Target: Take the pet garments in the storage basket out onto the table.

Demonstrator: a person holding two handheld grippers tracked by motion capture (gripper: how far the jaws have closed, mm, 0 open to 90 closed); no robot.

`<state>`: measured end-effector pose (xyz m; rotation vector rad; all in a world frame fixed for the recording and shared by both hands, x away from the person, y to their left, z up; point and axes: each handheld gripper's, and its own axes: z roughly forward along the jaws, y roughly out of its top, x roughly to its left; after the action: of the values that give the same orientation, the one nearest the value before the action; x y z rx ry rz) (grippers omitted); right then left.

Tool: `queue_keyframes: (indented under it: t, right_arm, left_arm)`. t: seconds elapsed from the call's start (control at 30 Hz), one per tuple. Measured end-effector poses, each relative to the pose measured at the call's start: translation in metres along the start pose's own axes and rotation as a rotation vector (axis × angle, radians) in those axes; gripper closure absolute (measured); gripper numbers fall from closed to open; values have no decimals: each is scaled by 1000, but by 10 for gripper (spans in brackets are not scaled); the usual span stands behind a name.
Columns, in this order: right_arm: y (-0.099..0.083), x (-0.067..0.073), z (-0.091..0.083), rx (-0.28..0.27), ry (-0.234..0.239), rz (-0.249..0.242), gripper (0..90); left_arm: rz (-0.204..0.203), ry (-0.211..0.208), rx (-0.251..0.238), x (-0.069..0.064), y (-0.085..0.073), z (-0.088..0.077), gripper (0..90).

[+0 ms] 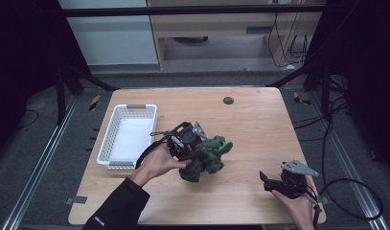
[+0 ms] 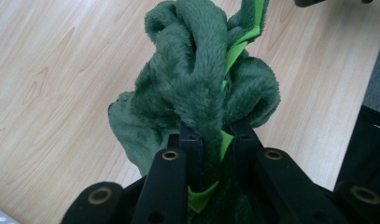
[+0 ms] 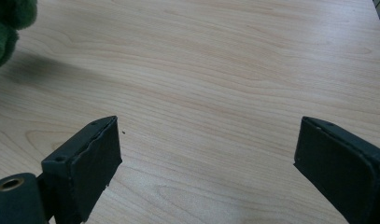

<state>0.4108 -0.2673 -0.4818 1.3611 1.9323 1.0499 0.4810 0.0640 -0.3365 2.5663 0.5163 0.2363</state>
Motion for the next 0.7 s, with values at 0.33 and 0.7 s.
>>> queue_keyframes:
  t: [0.33,0.7]
  right_arm:
    - [0,0,-1,1,2,4,71]
    - [0,1,0,3,1,-5,71]
  left_arm:
    - [-24,-17,7,5,-3,21,793]
    - [-26,-42,23,3,-11,40,770]
